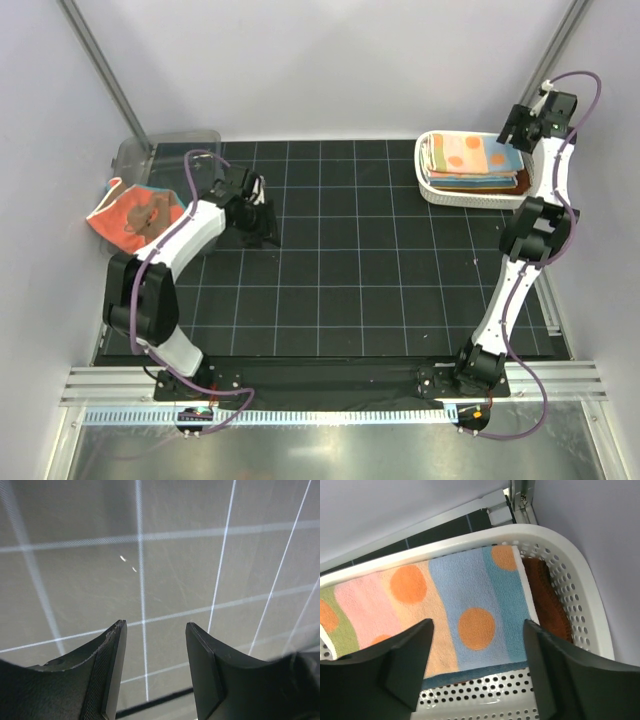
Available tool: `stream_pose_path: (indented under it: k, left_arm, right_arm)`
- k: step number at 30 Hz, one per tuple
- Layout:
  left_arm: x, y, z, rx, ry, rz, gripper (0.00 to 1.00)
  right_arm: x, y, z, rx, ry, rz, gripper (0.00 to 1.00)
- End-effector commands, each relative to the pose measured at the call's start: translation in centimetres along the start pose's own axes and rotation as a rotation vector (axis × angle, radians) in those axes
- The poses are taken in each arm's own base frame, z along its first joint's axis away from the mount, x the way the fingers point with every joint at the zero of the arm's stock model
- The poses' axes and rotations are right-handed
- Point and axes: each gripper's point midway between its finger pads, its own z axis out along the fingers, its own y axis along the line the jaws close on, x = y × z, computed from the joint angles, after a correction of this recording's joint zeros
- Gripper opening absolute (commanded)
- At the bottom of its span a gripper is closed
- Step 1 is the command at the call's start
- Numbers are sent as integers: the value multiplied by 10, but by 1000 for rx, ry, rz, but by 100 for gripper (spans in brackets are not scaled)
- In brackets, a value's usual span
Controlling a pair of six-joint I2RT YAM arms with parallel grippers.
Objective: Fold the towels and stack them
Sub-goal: Neatly place the folded towel into the bin, then grab crumpled towel
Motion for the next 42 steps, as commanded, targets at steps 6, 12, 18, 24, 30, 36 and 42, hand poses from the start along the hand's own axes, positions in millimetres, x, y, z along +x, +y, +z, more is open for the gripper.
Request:
stream_pose_path:
  k: [6, 12, 18, 24, 30, 36, 42]
  left_arm:
    - [-132, 44, -158, -378, -705, -104, 70]
    - [-137, 172, -182, -629, -672, -354, 74]
    - [-133, 256, -131, -623, -518, -542, 72]
    - [-153, 288, -56, -588, -362, -488, 69]
    - [-152, 316, -34, -702, -217, -485, 49]
    - [-188, 288, -89, -654, -333, -450, 0]
    - [-248, 127, -216, -256, -667, -206, 0]
  right_arm:
    - [-46, 106, -105, -134, -143, 25, 100]
    - [16, 242, -177, -386, -107, -55, 100]
    - [94, 326, -243, -665, -34, -72, 100]
    - [144, 372, -263, -784, 42, -138, 100]
    - [161, 371, -254, -761, 66, -189, 100]
    - [136, 362, -275, -712, 21, -187, 100]
    - [116, 357, -331, -788, -27, -106, 100]
